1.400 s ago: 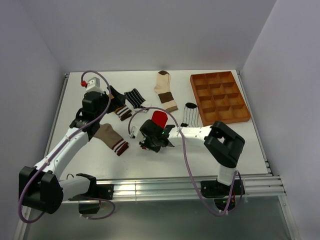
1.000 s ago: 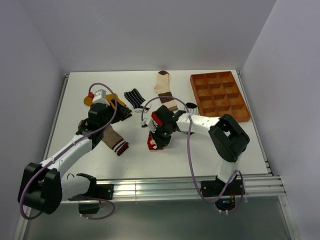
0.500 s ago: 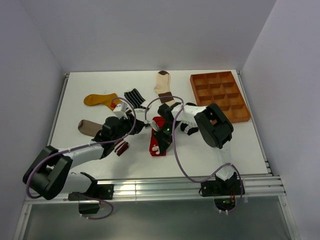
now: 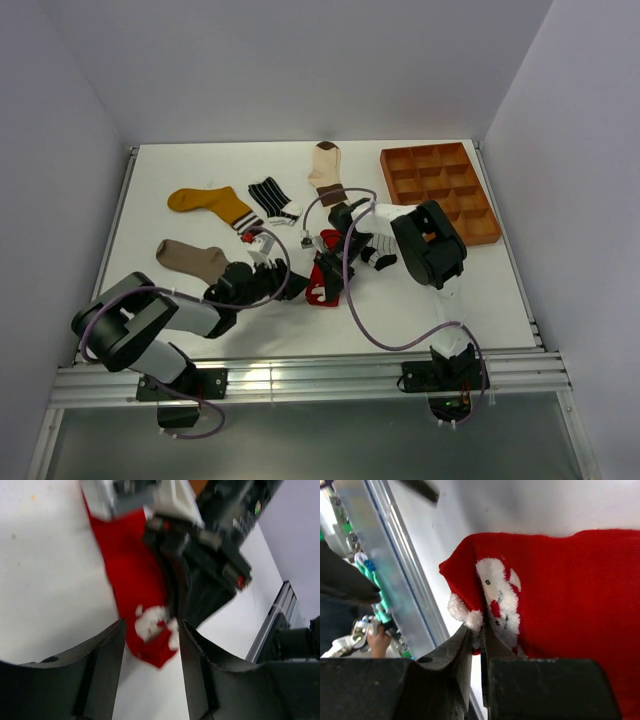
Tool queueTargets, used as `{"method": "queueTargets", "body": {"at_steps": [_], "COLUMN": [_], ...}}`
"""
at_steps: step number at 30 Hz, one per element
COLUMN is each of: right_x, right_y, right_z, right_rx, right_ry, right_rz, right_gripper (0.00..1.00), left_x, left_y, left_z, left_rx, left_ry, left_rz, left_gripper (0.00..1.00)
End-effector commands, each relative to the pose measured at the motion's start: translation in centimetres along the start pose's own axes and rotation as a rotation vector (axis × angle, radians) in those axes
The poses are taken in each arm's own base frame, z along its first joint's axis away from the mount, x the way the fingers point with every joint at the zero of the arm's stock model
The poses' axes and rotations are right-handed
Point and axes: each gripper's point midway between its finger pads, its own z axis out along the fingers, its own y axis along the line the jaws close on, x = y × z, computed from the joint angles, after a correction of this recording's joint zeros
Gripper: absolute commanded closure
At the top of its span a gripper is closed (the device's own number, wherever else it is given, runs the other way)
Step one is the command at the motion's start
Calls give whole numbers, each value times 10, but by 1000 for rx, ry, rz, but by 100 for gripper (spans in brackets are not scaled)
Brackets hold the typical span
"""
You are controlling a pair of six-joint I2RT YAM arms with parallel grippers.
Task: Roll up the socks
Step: Roll the sock at the center of the board.
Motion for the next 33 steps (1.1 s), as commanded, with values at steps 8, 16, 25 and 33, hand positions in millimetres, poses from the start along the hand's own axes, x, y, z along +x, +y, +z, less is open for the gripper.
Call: {"method": "queueTargets", "body": {"at_steps": [8, 16, 25, 33], "right_x": [-27, -25, -19, -14], "right_y": [-4, -1, 1, -1], "right_z": [-8, -8, -12, -18], "right_rx": [11, -13, -43, -56], "right_ry": [-72, -62, -56, -58], "right_rz": [-31, -31, -28, -18], "right_gripper": [95, 96, 98, 99], "left_x": [-11, 4, 20, 32], "left_y": [-46, -56, -43, -35], "left_z": [-11, 10, 25, 29], "left_rx": [147, 206, 198, 195], "left_ry": [-21, 46, 80, 122], "left_rz": [122, 160, 150, 159], "left_gripper": [44, 47, 46, 42]}}
